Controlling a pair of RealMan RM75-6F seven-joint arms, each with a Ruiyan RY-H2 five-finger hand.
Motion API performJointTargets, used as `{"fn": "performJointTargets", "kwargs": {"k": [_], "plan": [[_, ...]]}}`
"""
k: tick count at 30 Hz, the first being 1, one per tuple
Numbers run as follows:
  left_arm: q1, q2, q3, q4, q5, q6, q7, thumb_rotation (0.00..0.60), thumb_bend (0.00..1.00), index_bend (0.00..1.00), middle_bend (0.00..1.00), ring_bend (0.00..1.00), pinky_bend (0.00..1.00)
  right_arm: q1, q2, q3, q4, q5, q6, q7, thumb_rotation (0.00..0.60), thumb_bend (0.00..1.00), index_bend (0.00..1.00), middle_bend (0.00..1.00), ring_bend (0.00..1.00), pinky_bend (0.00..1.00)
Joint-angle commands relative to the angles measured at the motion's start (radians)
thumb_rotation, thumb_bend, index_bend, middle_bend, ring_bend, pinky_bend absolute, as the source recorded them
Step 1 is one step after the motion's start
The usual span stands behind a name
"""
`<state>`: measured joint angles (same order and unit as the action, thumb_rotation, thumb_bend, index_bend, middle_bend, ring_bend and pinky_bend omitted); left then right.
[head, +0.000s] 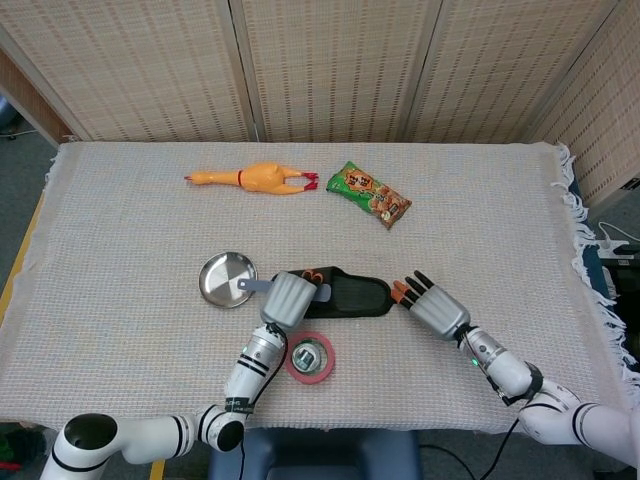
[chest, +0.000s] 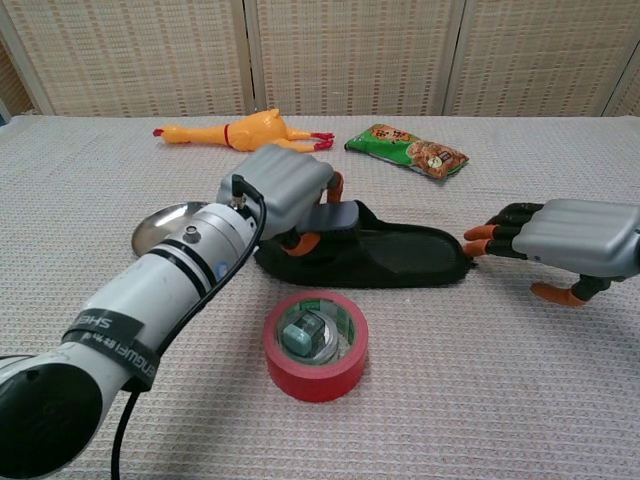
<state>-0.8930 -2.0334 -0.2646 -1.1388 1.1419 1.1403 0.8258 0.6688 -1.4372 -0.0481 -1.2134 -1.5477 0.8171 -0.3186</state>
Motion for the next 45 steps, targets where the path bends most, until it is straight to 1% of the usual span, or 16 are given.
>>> {"fn": "performJointTargets", "kwargs": {"k": [1, 7, 10, 13, 16, 19, 21, 23, 26, 30, 34, 37, 39, 40, 43, 45], "plan": [[0.009, 0.013, 0.000, 0.012, -0.007, -0.002, 0.000, 0.600, 0.76, 0.72, 0.91, 0.80, 1.00, 0.000, 0.003, 0.000, -0.003, 0.002, 0.002, -0.003, 0.600, 0.47, 0.08, 0.02, 0.00, 0.00], [0.032, 0.048, 0.013, -0.004, -0.003, 0.010, -0.001, 0.600, 0.76, 0.73, 0.91, 0.80, 1.00, 0.000, 0.008, -0.001, -0.010, 0.007, 0.005, -0.009, 0.600, 0.47, 0.08, 0.02, 0.00, 0.00], [0.046, 0.067, 0.031, -0.014, 0.001, 0.012, 0.008, 0.600, 0.76, 0.73, 0.91, 0.80, 1.00, -0.001, 0.012, -0.004, -0.013, 0.007, 0.007, -0.012, 0.600, 0.47, 0.07, 0.02, 0.00, 0.00], [0.061, 0.095, 0.058, -0.039, 0.030, 0.032, 0.018, 0.600, 0.76, 0.73, 0.91, 0.80, 1.00, -0.004, 0.020, -0.004, -0.021, 0.005, 0.017, -0.002, 0.600, 0.47, 0.07, 0.02, 0.00, 0.00], [0.081, 0.143, 0.078, -0.076, 0.064, 0.062, 0.020, 0.600, 0.76, 0.73, 0.91, 0.80, 1.00, -0.013, 0.044, -0.009, -0.038, -0.009, 0.047, 0.025, 0.600, 0.47, 0.03, 0.02, 0.00, 0.00], [0.105, 0.207, 0.092, -0.097, 0.077, 0.073, 0.014, 0.600, 0.76, 0.73, 0.92, 0.80, 1.00, -0.031, 0.094, -0.010, -0.071, -0.024, 0.100, 0.068, 0.600, 0.47, 0.00, 0.02, 0.00, 0.00], [0.120, 0.242, 0.104, -0.074, 0.068, 0.057, 0.019, 0.600, 0.76, 0.74, 0.92, 0.80, 1.00, -0.048, 0.136, -0.005, -0.100, -0.030, 0.147, 0.095, 0.600, 0.47, 0.00, 0.02, 0.00, 0.00], [0.133, 0.253, 0.115, -0.028, 0.046, 0.032, 0.017, 0.600, 0.76, 0.74, 0.93, 0.80, 1.00, -0.068, 0.188, 0.004, -0.146, -0.022, 0.188, 0.117, 0.600, 0.47, 0.00, 0.02, 0.00, 0.00], [0.145, 0.252, 0.127, 0.045, 0.032, -0.005, -0.013, 0.600, 0.75, 0.74, 0.93, 0.80, 1.00, -0.102, 0.275, 0.017, -0.239, 0.001, 0.243, 0.144, 0.600, 0.46, 0.00, 0.02, 0.00, 0.00], [0.152, 0.240, 0.149, 0.132, 0.052, -0.034, -0.067, 0.600, 0.74, 0.74, 0.93, 0.80, 1.00, -0.148, 0.388, 0.034, -0.347, 0.007, 0.331, 0.186, 0.600, 0.46, 0.00, 0.02, 0.00, 0.00], [0.159, 0.223, 0.170, 0.205, 0.073, -0.057, -0.100, 0.600, 0.74, 0.74, 0.93, 0.80, 1.00, -0.178, 0.476, 0.052, -0.432, 0.011, 0.387, 0.225, 0.600, 0.46, 0.00, 0.00, 0.00, 0.00], [0.164, 0.212, 0.179, 0.248, 0.085, -0.069, -0.117, 0.600, 0.73, 0.74, 0.93, 0.80, 1.00, -0.192, 0.503, 0.063, -0.453, 0.016, 0.406, 0.219, 0.600, 0.46, 0.00, 0.00, 0.00, 0.00], [0.168, 0.208, 0.180, 0.260, 0.091, -0.074, -0.129, 0.600, 0.72, 0.74, 0.91, 0.80, 1.00, -0.198, 0.506, 0.068, -0.455, 0.022, 0.408, 0.212, 0.600, 0.46, 0.00, 0.00, 0.00, 0.00], [0.168, 0.207, 0.181, 0.262, 0.095, -0.075, -0.132, 0.600, 0.71, 0.72, 0.88, 0.80, 1.00, -0.200, 0.505, 0.070, -0.455, 0.025, 0.407, 0.209, 0.600, 0.46, 0.00, 0.00, 0.00, 0.00], [0.169, 0.205, 0.181, 0.258, 0.108, -0.073, -0.141, 0.600, 0.65, 0.63, 0.79, 0.80, 1.00, -0.201, 0.499, 0.075, -0.451, 0.033, 0.396, 0.203, 0.600, 0.46, 0.00, 0.00, 0.00, 0.00], [0.169, 0.205, 0.179, 0.248, 0.111, -0.076, -0.140, 0.600, 0.59, 0.54, 0.71, 0.80, 1.00, -0.202, 0.493, 0.078, -0.446, 0.036, 0.388, 0.196, 0.600, 0.46, 0.00, 0.00, 0.00, 0.00]]}}
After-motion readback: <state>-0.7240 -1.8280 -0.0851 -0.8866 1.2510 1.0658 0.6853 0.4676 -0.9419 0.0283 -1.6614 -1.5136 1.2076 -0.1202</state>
